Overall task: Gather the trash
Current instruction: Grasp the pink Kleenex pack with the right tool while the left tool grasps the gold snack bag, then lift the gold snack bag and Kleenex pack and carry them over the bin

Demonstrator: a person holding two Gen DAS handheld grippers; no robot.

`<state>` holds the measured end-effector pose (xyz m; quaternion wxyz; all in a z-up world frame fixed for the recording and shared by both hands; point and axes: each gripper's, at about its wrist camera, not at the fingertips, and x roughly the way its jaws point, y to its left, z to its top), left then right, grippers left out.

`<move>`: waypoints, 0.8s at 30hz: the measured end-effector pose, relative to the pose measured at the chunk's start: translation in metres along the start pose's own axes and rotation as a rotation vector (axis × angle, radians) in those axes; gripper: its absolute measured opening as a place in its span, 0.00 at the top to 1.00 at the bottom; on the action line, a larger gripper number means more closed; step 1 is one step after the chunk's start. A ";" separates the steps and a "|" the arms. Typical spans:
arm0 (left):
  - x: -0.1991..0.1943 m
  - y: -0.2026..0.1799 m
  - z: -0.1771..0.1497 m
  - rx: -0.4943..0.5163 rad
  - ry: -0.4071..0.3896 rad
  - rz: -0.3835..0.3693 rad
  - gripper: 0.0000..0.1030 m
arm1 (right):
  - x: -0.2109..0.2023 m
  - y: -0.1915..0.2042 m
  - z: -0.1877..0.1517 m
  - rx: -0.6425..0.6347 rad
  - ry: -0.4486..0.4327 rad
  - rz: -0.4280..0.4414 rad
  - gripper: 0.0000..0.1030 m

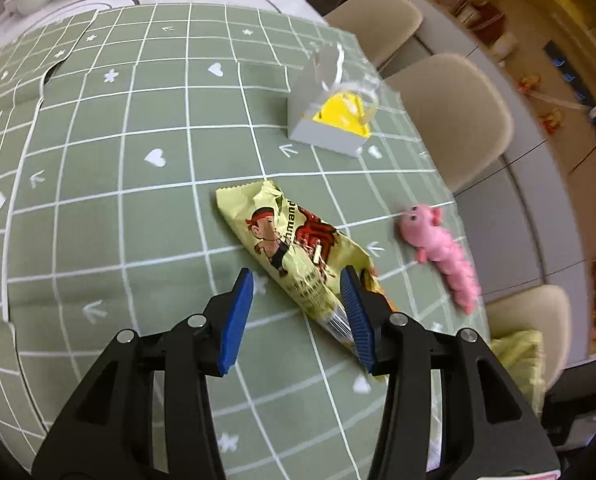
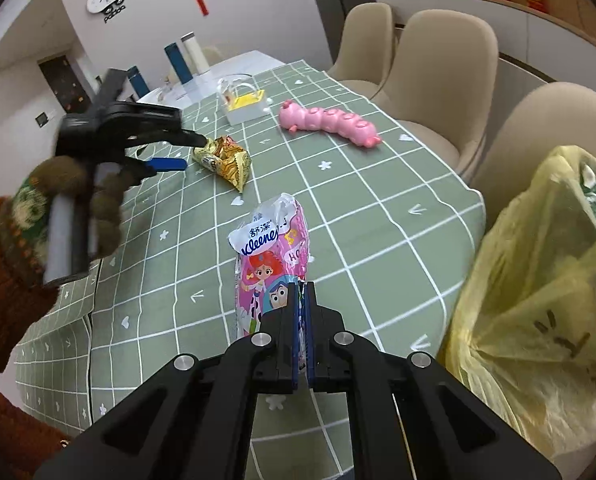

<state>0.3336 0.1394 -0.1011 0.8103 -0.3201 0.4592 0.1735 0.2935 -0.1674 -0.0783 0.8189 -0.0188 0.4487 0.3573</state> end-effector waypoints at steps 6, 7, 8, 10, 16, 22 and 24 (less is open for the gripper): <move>0.010 -0.017 -0.006 0.079 0.006 0.054 0.78 | -0.006 0.002 0.000 -0.001 -0.016 -0.009 0.95; 0.008 -0.017 -0.008 0.086 0.002 0.051 0.80 | -0.007 0.002 0.001 -0.001 -0.018 -0.008 0.95; 0.005 -0.017 -0.008 0.100 -0.001 0.047 0.82 | -0.008 0.003 0.001 -0.003 -0.020 -0.009 0.95; 0.000 -0.018 -0.011 0.125 -0.008 0.041 0.84 | -0.008 0.004 0.001 -0.006 -0.021 -0.011 0.95; -0.032 -0.018 -0.032 0.222 -0.044 0.029 0.85 | -0.011 0.007 0.001 -0.013 -0.026 -0.011 0.95; -0.065 -0.020 -0.057 0.297 -0.052 -0.009 0.85 | -0.019 0.006 -0.001 -0.004 -0.044 -0.012 0.95; -0.075 -0.021 -0.066 0.319 -0.057 -0.014 0.85 | -0.023 0.006 -0.001 -0.001 -0.053 -0.014 0.95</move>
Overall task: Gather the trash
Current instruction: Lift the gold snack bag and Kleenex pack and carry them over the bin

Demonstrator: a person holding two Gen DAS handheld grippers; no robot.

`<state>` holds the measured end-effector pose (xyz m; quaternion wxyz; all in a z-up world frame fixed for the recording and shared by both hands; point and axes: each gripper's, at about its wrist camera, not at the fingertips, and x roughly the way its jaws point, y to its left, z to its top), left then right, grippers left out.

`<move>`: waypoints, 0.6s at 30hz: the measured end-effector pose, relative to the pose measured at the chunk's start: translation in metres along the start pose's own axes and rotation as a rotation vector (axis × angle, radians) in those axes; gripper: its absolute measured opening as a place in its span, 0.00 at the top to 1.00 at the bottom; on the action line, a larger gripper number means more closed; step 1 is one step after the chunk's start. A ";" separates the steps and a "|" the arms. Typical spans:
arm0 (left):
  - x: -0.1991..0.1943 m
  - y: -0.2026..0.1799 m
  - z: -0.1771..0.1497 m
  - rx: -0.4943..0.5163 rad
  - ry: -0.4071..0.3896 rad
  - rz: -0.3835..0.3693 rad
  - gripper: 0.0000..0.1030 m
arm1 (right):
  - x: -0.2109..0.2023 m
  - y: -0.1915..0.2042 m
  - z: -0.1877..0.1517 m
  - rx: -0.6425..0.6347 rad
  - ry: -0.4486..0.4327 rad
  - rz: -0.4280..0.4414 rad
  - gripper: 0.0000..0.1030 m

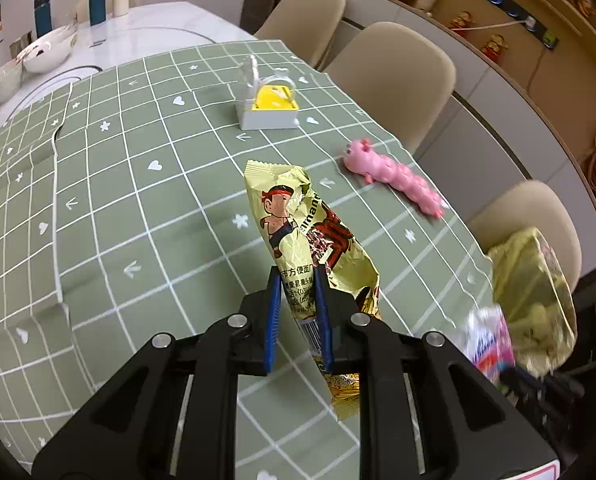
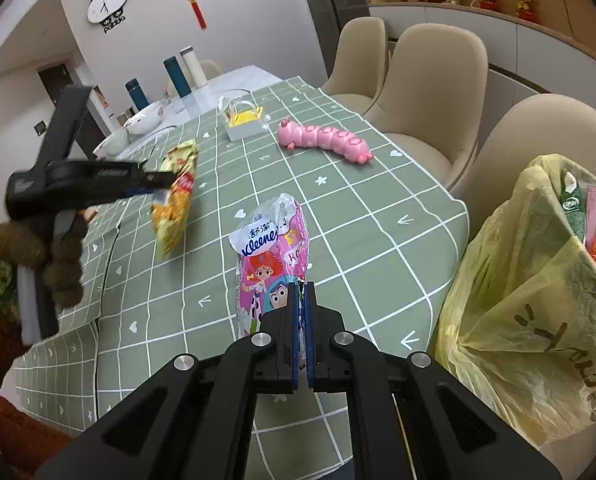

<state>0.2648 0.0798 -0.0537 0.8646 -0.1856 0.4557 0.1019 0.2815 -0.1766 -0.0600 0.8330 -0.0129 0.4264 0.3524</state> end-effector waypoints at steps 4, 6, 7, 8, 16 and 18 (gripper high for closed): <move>-0.013 -0.006 -0.014 0.041 0.000 0.009 0.85 | -0.004 0.001 -0.001 -0.002 -0.011 -0.004 0.95; -0.020 -0.009 -0.021 0.050 0.007 0.001 0.85 | -0.009 0.002 -0.002 -0.002 -0.021 -0.002 0.95; -0.024 -0.011 -0.024 0.055 0.005 -0.005 0.85 | -0.010 0.002 -0.002 -0.003 -0.028 0.000 0.95; -0.029 -0.014 -0.025 0.065 -0.001 -0.011 0.85 | -0.014 0.003 -0.002 -0.005 -0.039 -0.001 0.95; -0.085 -0.064 -0.006 0.191 -0.150 -0.066 0.85 | -0.069 -0.011 0.018 -0.019 -0.183 -0.043 0.95; -0.099 -0.085 0.003 0.228 -0.196 -0.093 0.85 | -0.091 -0.019 0.025 -0.024 -0.234 -0.069 0.95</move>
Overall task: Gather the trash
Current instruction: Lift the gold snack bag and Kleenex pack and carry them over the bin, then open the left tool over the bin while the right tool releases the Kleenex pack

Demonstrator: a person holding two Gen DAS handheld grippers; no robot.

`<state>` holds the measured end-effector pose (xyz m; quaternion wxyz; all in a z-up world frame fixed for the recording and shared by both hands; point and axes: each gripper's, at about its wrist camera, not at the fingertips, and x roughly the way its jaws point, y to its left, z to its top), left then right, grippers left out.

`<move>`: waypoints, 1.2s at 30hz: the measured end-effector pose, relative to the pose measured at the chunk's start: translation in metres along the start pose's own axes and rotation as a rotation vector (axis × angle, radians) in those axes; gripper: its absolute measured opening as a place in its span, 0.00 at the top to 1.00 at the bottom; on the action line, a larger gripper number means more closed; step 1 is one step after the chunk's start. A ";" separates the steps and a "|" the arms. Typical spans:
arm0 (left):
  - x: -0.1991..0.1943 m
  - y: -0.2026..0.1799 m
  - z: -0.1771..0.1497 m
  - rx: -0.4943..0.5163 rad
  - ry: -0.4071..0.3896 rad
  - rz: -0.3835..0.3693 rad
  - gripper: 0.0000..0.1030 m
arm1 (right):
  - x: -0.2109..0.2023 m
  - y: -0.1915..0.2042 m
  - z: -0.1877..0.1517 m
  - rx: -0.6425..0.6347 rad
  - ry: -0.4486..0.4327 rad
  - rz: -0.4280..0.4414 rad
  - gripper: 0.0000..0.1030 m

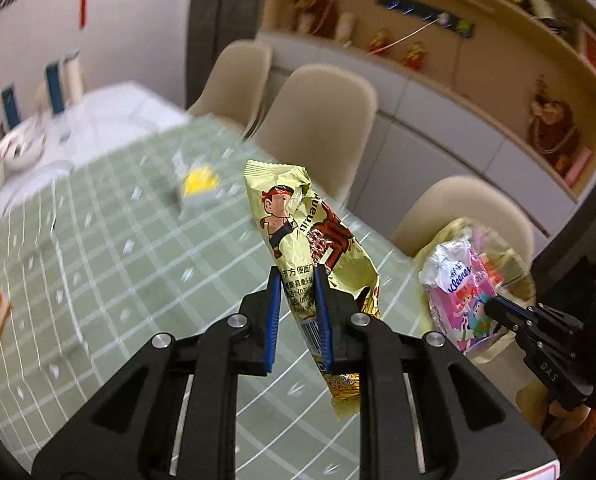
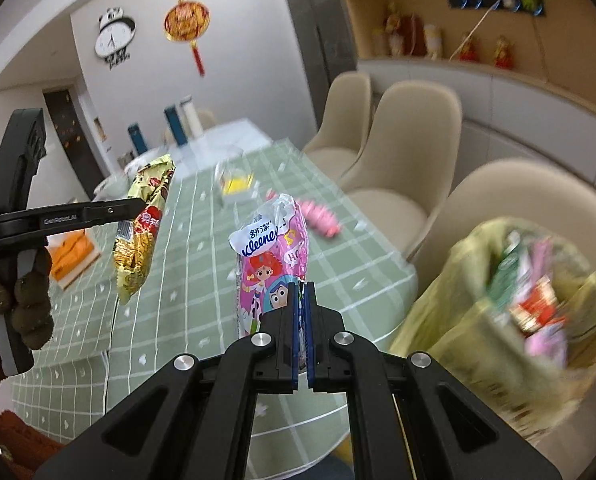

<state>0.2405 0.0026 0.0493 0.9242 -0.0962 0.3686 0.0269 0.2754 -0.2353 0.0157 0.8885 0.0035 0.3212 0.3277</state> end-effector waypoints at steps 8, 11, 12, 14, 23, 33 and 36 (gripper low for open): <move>-0.011 -0.080 0.057 0.115 -0.104 -0.131 0.85 | -0.059 -0.046 0.029 -0.001 -0.126 -0.128 0.95; -0.003 -0.114 0.070 0.158 -0.124 -0.176 0.85 | -0.076 -0.067 0.034 0.017 -0.145 -0.192 0.95; 0.000 -0.123 0.072 0.164 -0.123 -0.191 0.85 | -0.082 -0.077 0.035 0.032 -0.150 -0.223 0.95; 0.008 -0.139 0.074 0.171 -0.112 -0.218 0.85 | -0.090 -0.095 0.037 0.061 -0.155 -0.267 0.95; 0.072 -0.198 0.069 0.200 -0.011 -0.330 0.85 | -0.114 -0.159 0.027 0.190 -0.150 -0.414 0.95; 0.177 -0.263 0.035 0.263 0.220 -0.362 0.85 | -0.119 -0.199 0.006 0.262 -0.079 -0.509 0.95; 0.203 -0.280 0.021 0.286 0.292 -0.360 0.85 | -0.116 -0.212 0.000 0.289 -0.056 -0.524 0.95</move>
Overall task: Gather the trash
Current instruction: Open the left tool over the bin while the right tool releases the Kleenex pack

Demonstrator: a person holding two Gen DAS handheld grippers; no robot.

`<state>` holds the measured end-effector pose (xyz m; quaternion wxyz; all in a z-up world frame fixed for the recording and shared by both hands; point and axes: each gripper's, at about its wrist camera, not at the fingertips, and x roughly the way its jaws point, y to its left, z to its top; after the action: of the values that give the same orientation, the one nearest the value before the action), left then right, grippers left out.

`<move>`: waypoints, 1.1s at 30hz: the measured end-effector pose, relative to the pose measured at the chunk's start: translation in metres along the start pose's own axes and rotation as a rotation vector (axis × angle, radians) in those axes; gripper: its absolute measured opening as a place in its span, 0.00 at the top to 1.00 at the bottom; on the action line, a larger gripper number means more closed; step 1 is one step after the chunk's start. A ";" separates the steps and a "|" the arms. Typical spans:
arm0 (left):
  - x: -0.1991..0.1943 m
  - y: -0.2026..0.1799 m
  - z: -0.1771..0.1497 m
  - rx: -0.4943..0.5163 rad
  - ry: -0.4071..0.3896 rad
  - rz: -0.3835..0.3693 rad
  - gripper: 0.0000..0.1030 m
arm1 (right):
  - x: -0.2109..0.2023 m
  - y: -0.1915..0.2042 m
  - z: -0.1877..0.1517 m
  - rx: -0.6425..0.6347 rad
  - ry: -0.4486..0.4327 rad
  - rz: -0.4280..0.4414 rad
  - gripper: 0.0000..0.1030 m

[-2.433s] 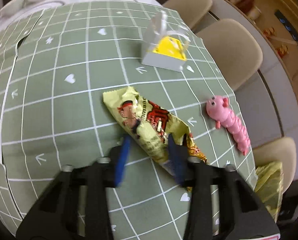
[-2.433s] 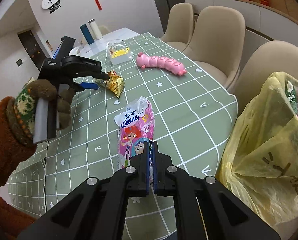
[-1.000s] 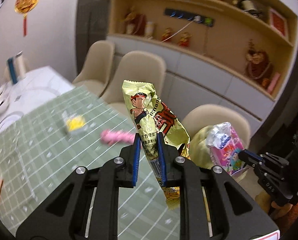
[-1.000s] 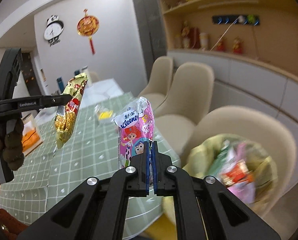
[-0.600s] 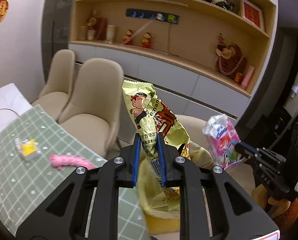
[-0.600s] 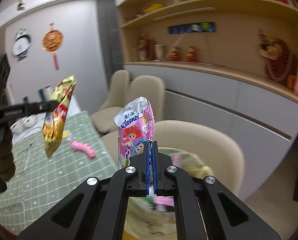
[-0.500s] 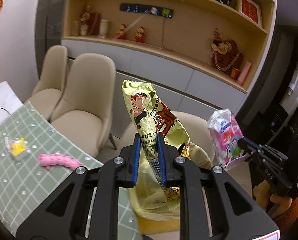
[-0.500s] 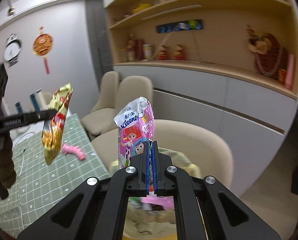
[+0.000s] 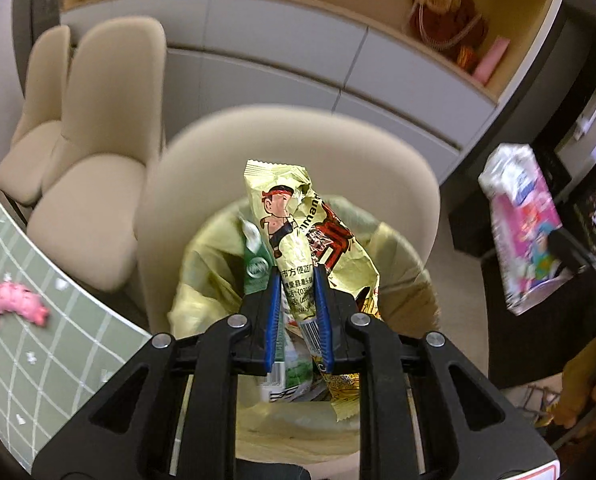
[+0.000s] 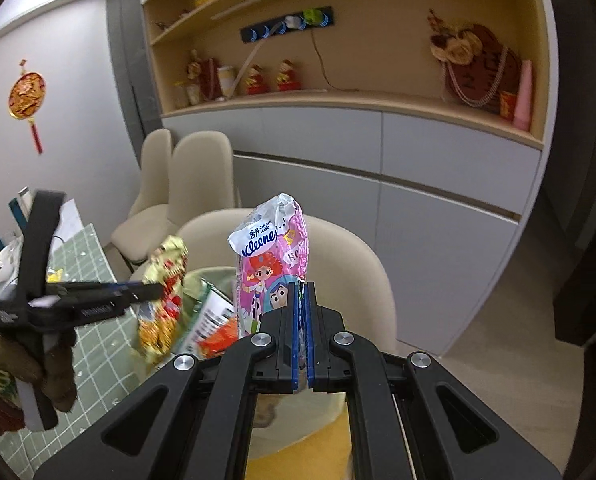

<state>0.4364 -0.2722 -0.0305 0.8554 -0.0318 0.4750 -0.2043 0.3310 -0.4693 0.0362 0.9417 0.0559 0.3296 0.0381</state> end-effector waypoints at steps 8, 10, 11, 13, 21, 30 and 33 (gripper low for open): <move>0.039 -0.013 -0.003 0.024 0.093 -0.038 0.82 | 0.017 -0.013 -0.002 0.019 0.039 -0.018 0.95; 0.040 -0.014 -0.003 0.029 0.098 -0.047 0.76 | 0.021 -0.014 -0.003 0.023 0.047 -0.016 0.95; 0.039 -0.014 -0.002 0.031 0.096 -0.050 0.72 | 0.022 -0.014 -0.003 0.024 0.050 -0.015 0.95; 0.037 -0.013 -0.003 0.031 0.090 -0.052 0.70 | 0.025 -0.013 -0.002 0.023 0.055 -0.011 0.95; 0.004 0.001 -0.006 -0.008 0.034 -0.033 0.69 | 0.033 -0.002 -0.003 0.017 0.063 0.041 0.95; -0.066 0.041 -0.037 -0.145 -0.057 0.034 0.69 | 0.072 0.052 -0.014 -0.027 0.173 0.251 0.95; -0.085 0.051 -0.053 -0.163 -0.055 0.072 0.69 | 0.098 0.074 -0.017 -0.078 0.236 0.310 0.95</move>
<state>0.3695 -0.1856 -0.0043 0.8694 -0.0899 0.4672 -0.1331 0.3941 -0.3843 -0.0275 0.8808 0.0645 0.4235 0.2016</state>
